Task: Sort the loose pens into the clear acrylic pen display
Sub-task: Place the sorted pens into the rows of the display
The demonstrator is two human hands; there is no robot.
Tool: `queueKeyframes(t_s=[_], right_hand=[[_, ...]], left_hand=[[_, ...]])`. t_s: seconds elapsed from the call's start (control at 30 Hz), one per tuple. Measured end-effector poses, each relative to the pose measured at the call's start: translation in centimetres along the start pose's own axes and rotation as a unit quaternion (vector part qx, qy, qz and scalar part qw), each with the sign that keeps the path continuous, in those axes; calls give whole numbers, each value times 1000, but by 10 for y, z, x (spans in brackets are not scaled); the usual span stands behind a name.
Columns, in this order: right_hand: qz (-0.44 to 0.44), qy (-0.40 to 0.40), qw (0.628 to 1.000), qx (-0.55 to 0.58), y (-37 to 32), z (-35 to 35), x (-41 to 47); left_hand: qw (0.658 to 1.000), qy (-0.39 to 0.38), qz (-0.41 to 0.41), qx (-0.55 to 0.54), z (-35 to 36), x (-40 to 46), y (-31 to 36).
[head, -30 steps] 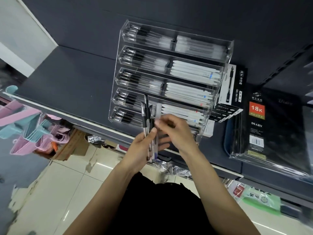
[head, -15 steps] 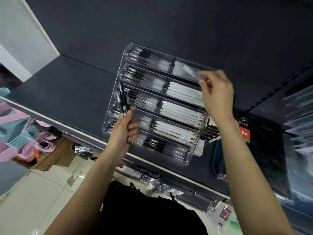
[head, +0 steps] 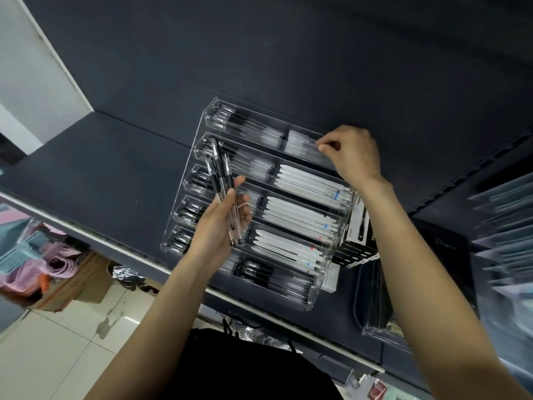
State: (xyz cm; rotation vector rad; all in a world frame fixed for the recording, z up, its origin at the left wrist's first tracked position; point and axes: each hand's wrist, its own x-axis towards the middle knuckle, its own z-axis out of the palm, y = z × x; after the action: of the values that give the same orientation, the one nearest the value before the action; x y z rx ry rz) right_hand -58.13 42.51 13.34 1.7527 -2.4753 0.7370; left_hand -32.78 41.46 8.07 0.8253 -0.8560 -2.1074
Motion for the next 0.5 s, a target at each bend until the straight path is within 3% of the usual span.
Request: queueKeyframes(t_s=[0.1, 0.23, 0.4, 0.5], right_hand=[[21, 37, 999, -1, -8, -2, -11], [4, 130, 980, 147, -46, -7, -57], [52, -38, 965, 253, -97, 25, -117], [90, -74, 933, 339, -104, 38, -129]], left_hand=[[999, -15, -15, -45, 7, 1, 2], [995, -24, -34, -87, 16, -2, 1], [990, -63, -50, -116, 26, -13, -6], [992, -52, -62, -98, 22, -22, -15]])
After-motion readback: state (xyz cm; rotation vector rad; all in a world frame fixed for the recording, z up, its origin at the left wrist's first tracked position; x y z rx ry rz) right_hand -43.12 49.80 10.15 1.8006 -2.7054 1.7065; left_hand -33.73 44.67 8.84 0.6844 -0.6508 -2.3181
